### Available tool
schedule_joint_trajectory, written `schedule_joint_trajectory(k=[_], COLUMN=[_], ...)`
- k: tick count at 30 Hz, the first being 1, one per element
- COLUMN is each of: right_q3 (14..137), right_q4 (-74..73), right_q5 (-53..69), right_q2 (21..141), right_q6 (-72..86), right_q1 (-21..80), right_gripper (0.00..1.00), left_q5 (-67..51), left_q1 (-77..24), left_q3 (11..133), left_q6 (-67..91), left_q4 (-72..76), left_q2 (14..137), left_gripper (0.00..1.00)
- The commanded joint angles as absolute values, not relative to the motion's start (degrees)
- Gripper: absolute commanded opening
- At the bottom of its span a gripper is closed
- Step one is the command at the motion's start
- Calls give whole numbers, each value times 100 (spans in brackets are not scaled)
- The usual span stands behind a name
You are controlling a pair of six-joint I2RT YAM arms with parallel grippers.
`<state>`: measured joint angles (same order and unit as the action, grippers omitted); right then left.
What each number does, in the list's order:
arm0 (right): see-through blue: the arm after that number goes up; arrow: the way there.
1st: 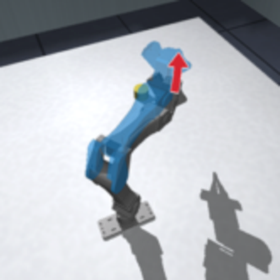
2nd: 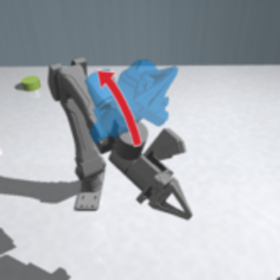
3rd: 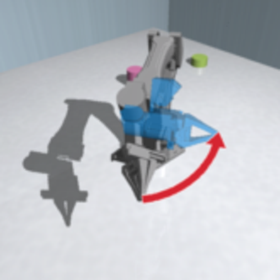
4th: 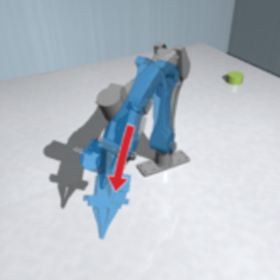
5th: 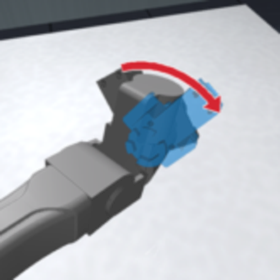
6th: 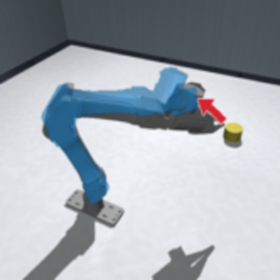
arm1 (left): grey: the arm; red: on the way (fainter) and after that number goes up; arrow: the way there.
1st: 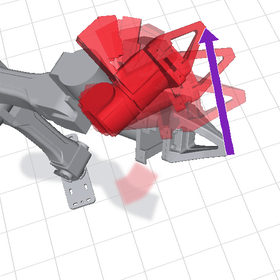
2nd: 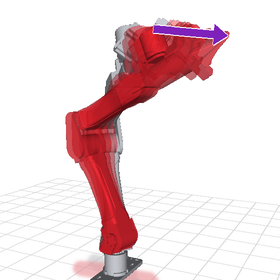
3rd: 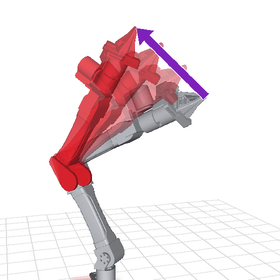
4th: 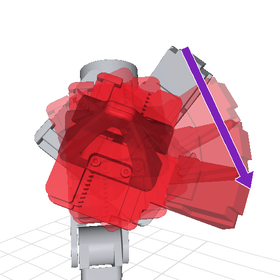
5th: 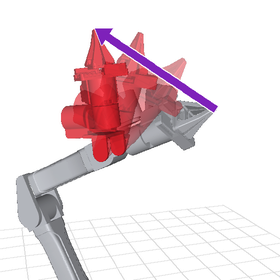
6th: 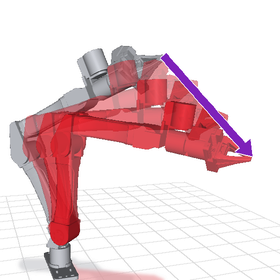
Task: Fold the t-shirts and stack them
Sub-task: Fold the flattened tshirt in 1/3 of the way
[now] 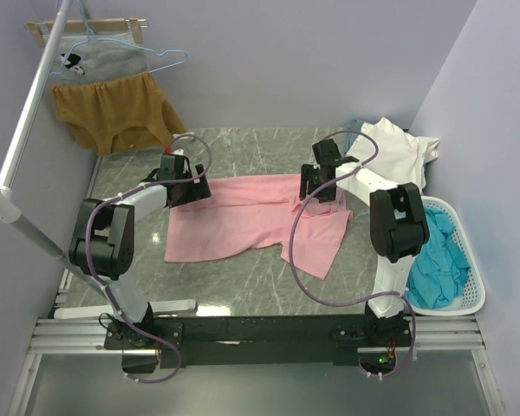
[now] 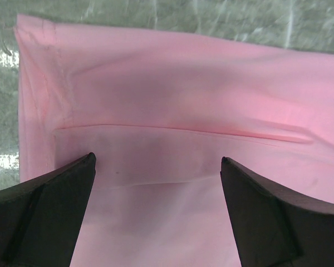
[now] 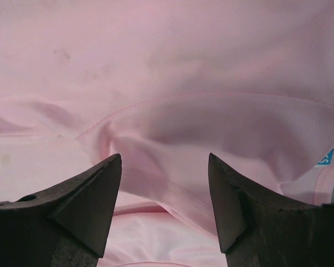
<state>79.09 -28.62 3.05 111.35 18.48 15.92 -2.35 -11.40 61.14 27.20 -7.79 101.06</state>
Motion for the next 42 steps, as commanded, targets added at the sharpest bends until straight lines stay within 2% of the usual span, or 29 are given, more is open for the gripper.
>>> schedule_joint_trajectory(k=[1,7,17,23,28,36,42], right_q3=[7989,7595,6715,6609,6364,5599,6089], right_q4=[-3172,-3357,-3744,-3814,-4067,-3806,-3366], right_q5=[9,-377,-1300,-1801,-1688,-1309,-1082], right_q2=[11065,10987,10408,9678,9369,8139,8726], right_q6=[1670,1538,1933,2135,2276,2759,2689], right_q1=[1810,2161,2355,2303,2075,2074,2039], right_gripper=[69,66,65,69,71,73,73], left_q5=[-158,-211,148,588,984,449,-342], left_q1=[-1134,-1134,-1134,-1002,-870,-1212,-1257], left_q3=[6108,6144,6231,6144,6064,6037,6440], left_q6=[2681,2646,2540,2522,2531,2602,2681], left_q4=[-791,-844,-1080,-1204,-1415,-1116,-721], left_q2=[10160,10301,10319,10020,10011,9545,9483], left_gripper=[99,99,99,99,99,99,99])
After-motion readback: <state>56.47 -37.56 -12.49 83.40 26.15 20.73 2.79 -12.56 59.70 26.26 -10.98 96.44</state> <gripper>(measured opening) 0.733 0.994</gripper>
